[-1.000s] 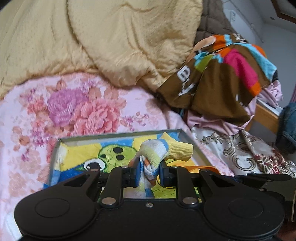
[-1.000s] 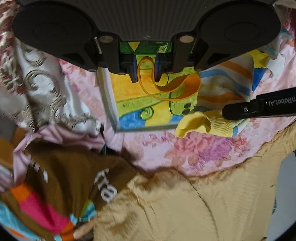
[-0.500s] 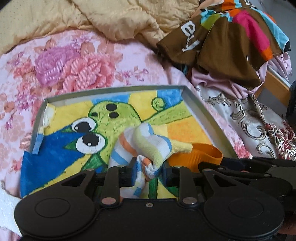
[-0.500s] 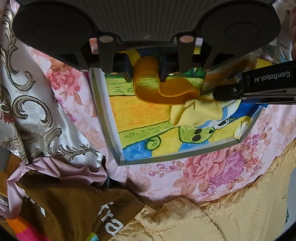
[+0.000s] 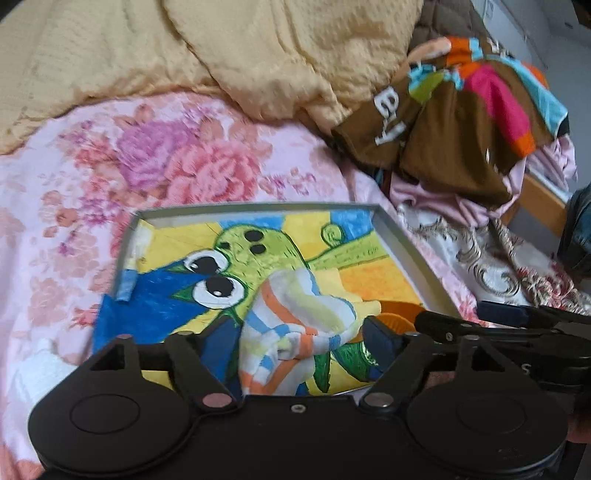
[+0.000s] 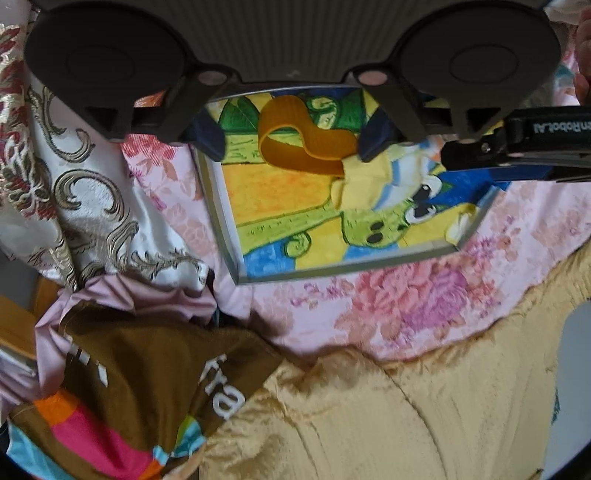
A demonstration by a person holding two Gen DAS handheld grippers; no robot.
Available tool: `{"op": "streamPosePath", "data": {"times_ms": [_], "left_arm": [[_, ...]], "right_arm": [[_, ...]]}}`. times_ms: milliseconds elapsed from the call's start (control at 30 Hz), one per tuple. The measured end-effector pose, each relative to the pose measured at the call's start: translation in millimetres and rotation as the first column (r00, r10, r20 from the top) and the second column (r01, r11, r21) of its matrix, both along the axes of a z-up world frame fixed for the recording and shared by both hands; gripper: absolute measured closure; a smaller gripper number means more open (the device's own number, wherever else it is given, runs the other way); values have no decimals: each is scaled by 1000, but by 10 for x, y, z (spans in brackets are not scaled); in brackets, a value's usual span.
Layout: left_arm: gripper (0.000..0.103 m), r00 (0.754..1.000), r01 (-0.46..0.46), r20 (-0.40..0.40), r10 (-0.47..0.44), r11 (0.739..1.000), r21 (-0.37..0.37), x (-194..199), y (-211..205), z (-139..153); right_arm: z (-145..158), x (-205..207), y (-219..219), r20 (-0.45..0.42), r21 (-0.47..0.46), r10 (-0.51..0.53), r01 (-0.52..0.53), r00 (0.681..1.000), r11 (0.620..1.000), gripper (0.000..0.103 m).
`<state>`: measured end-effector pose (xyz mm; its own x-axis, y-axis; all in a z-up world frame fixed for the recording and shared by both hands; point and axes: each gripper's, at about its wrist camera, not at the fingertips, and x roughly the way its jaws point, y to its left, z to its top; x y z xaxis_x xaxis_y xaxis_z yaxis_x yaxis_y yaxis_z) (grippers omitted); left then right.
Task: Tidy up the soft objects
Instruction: 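Carry the striped towel with the right gripper into the frog tray and release, then move the right gripper back to the pile above the black striped sock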
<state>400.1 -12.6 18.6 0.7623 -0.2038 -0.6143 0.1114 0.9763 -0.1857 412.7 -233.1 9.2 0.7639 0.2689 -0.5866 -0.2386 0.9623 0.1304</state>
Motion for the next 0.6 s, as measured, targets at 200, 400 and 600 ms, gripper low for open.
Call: {"op": "streamPosePath", "data": {"times_ms": [200, 400, 600], "left_arm": [[3, 993, -54, 101, 55, 998, -16, -456, 119, 222], [1, 974, -76, 214, 78, 997, -21, -982, 181, 485], [1, 958, -79, 276, 82, 997, -23, -1492, 214, 655]], "right_arm": [[195, -327, -50, 108, -5, 3, -2, 994, 1000, 0], [453, -707, -72, 207, 18, 22, -26, 978, 1000, 0], [582, -1083, -29, 244, -11, 73, -73, 967, 997, 0]]}}
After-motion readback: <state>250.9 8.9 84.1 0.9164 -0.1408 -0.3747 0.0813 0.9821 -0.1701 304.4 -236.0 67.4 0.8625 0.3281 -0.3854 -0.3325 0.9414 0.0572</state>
